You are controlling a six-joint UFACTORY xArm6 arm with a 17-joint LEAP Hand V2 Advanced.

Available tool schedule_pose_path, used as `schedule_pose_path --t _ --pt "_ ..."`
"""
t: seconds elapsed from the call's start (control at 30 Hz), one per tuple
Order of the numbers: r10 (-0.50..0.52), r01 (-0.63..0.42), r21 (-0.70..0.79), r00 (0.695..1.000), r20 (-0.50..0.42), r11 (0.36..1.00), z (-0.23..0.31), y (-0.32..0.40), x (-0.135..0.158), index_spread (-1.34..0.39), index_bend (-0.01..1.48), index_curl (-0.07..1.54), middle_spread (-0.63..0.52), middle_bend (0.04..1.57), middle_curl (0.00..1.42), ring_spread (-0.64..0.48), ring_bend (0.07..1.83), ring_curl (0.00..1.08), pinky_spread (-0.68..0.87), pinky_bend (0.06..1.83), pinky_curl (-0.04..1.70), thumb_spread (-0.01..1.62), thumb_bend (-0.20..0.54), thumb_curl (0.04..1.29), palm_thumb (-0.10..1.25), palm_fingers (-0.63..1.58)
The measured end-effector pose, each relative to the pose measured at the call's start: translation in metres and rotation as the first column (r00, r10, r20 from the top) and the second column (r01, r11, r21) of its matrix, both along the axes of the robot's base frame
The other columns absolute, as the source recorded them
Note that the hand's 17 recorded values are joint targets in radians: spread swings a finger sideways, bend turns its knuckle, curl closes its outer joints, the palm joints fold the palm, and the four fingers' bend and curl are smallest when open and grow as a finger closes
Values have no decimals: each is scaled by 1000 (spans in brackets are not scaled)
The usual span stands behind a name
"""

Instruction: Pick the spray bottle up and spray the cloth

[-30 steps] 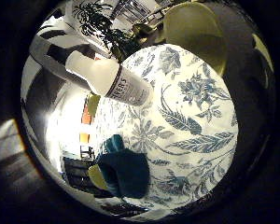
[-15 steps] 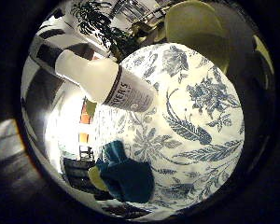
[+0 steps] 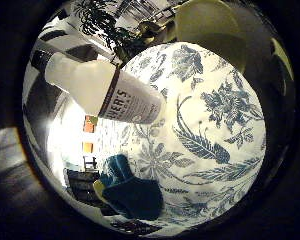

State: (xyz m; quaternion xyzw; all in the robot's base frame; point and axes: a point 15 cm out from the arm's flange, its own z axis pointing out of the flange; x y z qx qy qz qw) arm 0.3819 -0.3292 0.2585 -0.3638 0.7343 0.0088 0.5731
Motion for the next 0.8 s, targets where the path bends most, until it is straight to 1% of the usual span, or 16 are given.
schedule_pose_path --t 0.3,0.57,0.7,0.8 --pt "3 -4 -24 1000 -15 1000 0 -7 19 -198 170 338 -4 422 420 64 583 297 374 508 221 1102 -22 378 637 276" --pt "18 -19 -30 999 -41 999 -7 2 38 -197 172 338 -4 425 421 63 588 297 374 501 218 1102 -22 376 638 285" --pt "44 -46 -27 998 -50 999 -11 14 50 -187 181 343 -45 490 443 -1 683 318 299 492 203 1094 -16 382 673 426" --pt "64 -65 -25 996 -56 998 -15 24 57 -202 195 361 -80 548 470 -69 764 337 167 557 193 1084 -12 391 716 606"
